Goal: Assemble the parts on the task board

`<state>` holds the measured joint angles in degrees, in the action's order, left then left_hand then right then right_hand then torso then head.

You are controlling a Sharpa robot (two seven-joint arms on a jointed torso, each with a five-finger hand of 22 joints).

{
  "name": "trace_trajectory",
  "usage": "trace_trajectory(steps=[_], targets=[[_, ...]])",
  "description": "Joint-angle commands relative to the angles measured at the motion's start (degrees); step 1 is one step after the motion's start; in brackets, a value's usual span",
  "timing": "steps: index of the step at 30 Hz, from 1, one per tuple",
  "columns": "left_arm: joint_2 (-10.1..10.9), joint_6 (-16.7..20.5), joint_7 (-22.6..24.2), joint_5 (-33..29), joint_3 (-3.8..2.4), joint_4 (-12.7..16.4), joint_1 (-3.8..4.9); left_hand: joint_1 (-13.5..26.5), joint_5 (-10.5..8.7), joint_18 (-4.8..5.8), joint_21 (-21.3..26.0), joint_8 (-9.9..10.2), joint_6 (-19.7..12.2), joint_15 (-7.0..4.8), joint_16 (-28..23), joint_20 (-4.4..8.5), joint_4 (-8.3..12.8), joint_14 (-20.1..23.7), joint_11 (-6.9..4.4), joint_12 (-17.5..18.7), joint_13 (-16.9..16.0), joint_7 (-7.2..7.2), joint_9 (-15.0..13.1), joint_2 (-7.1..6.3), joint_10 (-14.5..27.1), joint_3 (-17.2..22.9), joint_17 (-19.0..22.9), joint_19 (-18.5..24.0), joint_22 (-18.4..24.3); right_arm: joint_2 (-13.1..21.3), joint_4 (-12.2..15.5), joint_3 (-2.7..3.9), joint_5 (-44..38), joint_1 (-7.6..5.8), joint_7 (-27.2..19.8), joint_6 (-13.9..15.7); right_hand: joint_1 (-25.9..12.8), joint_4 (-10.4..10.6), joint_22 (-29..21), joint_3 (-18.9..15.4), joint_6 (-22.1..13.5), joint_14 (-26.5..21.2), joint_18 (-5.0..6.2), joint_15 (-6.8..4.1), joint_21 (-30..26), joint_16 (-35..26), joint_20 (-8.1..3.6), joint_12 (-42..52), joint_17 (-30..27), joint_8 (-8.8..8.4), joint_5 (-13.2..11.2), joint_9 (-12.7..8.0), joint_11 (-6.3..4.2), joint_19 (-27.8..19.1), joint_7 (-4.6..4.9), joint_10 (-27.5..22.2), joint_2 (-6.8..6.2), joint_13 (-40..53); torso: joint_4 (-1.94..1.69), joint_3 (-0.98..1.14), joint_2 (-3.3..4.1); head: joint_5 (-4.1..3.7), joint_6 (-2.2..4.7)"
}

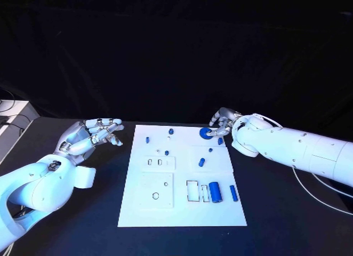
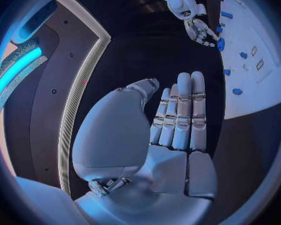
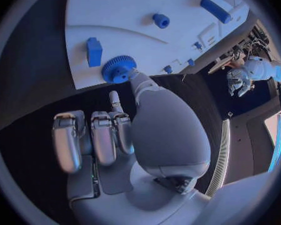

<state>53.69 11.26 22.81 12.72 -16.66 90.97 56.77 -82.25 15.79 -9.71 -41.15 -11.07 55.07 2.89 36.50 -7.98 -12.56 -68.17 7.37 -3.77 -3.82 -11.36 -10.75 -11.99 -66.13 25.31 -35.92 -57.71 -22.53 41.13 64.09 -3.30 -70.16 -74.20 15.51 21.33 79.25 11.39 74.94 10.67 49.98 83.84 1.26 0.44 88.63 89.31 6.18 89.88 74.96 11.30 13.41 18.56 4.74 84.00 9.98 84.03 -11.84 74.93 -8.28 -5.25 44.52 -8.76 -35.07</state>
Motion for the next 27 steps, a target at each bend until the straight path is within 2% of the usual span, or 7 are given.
trace_trajectory(steps=[1, 5, 13, 27], targets=[[-0.1, -1.1, 0.4, 0.6, -0.05, 0.1, 0.0, 0.2, -0.23, -0.62, -0.2, 0.2, -0.3, -0.1, 0.2, -0.08, 0.3, 0.5, -0.06, 0.2, 0.0, 0.13, -0.1, -0.36, 0.2, 0.0, -0.1, 0.4, -0.1, -0.4, -0.6, 0.0, 0.2, 0.12, 0.1, -0.7, 0.7, 0.3, 13.6, -0.2, -0.4, 5.7, -0.88, 0.37, 0.2, 0.3, 0.26, 0.1, 12.6, 0.34, 0.3, 0.0, 0.42, 5.4, -0.07, 6.0, 0.06, 15.1, 0.04, 0.0, -0.01, 0.23, -0.15], [-0.1, -1.1, 0.2, 0.7, -0.05, 0.1, 0.0, 0.2, -0.23, -0.62, -0.2, 0.2, -0.3, -0.1, 0.2, -0.08, 0.3, 0.5, -0.06, 0.2, 0.0, 0.13, -0.1, -0.36, 0.2, 0.0, -0.1, 0.4, -0.1, -0.8, -1.1, -0.02, 0.3, 0.27, 0.1, -1.1, 0.7, 0.3, 13.6, -0.2, -0.4, 5.7, -0.9, 0.37, 0.2, 0.3, 0.27, 0.1, 12.6, 0.38, 0.3, 0.0, 0.42, 5.4, -0.07, 6.0, 0.08, 15.1, 0.1, -0.03, -0.03, 0.26, -0.29], [-0.1, -1.1, 0.1, 0.8, -0.05, 0.2, 0.0, 0.2, -0.23, -0.62, -0.2, 0.2, -0.3, -0.1, 0.2, -0.08, 0.3, 0.5, -0.06, 0.2, 0.0, 0.13, -0.1, -0.36, 0.2, 0.0, -0.1, 0.4, -0.1, -1.3, -1.7, -0.06, 0.3, 0.61, 0.1, -2.1, 1.0, 0.4, 13.8, -0.2, -0.1, 5.7, -0.94, 0.37, 0.4, 0.3, 0.28, 0.1, 12.8, 0.56, 0.5, 0.1, 0.4, 5.5, -0.11, 6.0, 0.18, 15.1, 0.07, 0.04, -0.09, 0.23, -0.64], [-0.1, -1.1, 0.0, 0.8, -0.05, 0.2, 0.0, 0.1, -0.22, -0.64, -0.3, 0.2, -0.3, -0.12, 0.2, -0.08, 0.4, 0.5, -0.05, 0.2, 0.0, 0.11, -0.1, -0.29, 0.3, 0.0, -0.1, 0.5, -0.1, -2.0, -2.3, -0.1, 1.8, 0.99, -0.4, -2.6, 1.5, 1.0, 13.9, 0.1, 0.6, 5.7, -0.96, 0.28, 0.4, 0.3, 0.26, 0.1, 12.7, 1.12, 1.1, 0.2, 0.26, 5.5, -0.27, 6.0, 0.69, 15.1, 0.07, 0.03, -0.07, 0.34, -0.65]])
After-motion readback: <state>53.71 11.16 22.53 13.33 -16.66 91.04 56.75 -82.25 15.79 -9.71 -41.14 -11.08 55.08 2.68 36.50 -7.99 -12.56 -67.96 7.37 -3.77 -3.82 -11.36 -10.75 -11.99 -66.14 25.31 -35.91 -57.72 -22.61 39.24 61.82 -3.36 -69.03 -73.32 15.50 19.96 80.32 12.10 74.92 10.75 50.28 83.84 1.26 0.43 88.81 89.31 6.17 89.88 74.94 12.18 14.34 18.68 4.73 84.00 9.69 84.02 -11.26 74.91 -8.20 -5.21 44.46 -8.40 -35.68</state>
